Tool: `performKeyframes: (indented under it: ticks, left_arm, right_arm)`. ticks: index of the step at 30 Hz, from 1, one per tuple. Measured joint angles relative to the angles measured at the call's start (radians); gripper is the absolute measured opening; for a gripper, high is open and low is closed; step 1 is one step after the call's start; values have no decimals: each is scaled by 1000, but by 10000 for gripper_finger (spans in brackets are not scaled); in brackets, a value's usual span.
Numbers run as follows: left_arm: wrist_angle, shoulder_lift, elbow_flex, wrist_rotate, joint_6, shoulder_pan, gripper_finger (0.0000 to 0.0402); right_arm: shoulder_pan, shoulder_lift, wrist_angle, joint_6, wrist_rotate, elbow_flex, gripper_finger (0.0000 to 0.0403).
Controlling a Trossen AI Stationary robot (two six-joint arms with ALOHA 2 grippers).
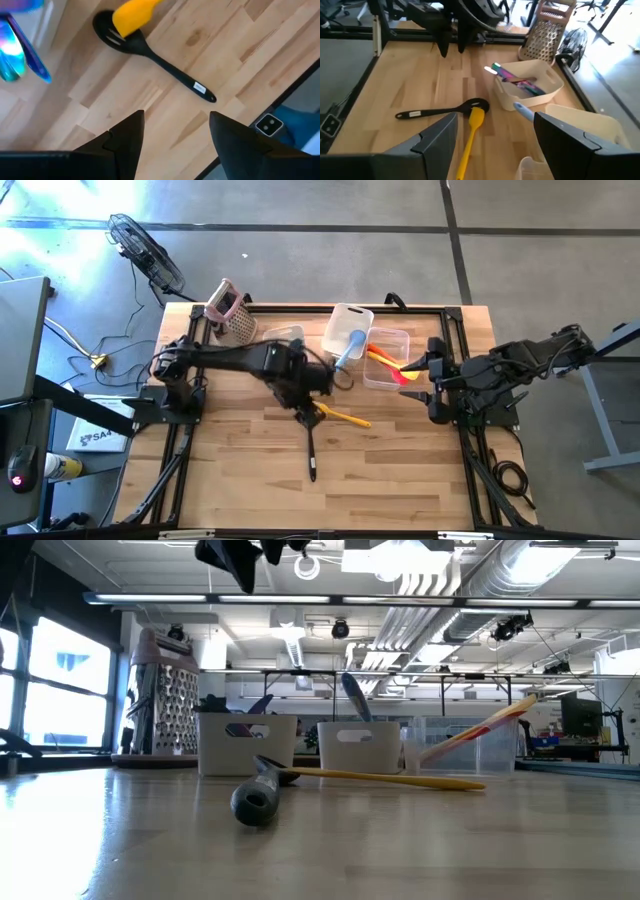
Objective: Pick & Place Kitchen Items
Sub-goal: Put the yellow spatula into the transparent bin
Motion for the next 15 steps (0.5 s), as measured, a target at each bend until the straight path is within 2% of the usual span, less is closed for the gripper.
performKeyframes:
  ticks: [7,10,15]
  left_arm:
    - [60,6,0,-109,-221,-128,218]
    - [99,15,0,-145,-277,-177,218]
    - [145,27,0,-147,-342,-245,218]
  right_arm:
    - [0,1,93,22,-55,-110,255]
    - [0,3,181,49,-115,-169,255]
    - [1,41,367,48,-239,-255,255]
